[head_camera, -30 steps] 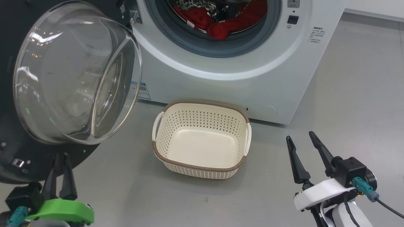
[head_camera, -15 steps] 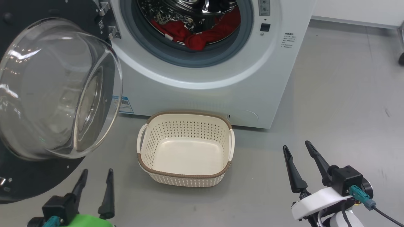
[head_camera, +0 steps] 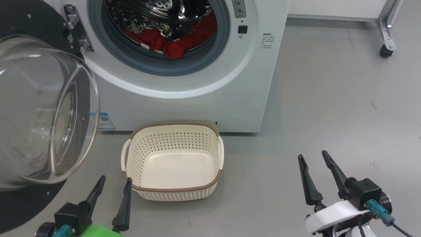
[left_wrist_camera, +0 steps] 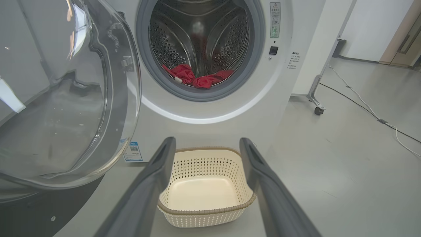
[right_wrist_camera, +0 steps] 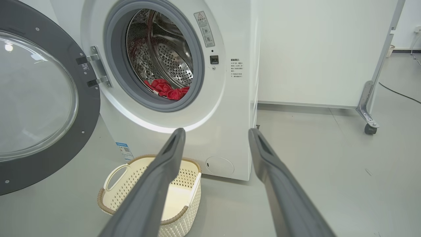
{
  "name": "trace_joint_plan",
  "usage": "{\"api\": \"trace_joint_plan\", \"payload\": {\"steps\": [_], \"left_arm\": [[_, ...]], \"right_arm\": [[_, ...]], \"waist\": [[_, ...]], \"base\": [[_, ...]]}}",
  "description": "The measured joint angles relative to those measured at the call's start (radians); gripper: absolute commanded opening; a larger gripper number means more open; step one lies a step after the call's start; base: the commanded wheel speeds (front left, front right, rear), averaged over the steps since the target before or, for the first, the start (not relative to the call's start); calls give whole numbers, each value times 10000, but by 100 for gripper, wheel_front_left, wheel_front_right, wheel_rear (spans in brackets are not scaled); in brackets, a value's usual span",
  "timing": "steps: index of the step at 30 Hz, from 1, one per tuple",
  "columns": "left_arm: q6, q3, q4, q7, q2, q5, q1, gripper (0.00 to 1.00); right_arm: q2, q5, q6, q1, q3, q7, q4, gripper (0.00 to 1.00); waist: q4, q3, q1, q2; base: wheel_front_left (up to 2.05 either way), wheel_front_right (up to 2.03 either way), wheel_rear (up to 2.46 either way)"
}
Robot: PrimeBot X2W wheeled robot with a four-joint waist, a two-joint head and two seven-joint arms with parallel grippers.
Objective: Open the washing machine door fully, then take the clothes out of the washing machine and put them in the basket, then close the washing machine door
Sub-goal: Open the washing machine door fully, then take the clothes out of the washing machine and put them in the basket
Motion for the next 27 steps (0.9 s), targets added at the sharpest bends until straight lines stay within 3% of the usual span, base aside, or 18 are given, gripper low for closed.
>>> {"api": "trace_joint_plan", "payload": {"steps": [14, 27], "left_arm": [[77, -4, -343, 487, 190, 134, 153, 100], [199, 52, -506, 596, 188, 142, 153, 100]], "right_arm": [[38, 90, -174, 236, -12, 0, -265, 100], [50, 94, -265, 309, -23, 0, -378, 100]], "waist": [[-776, 70, 0, 1], [-830, 168, 0, 0]], "base": [[0, 0, 0], [0, 0, 0]]}}
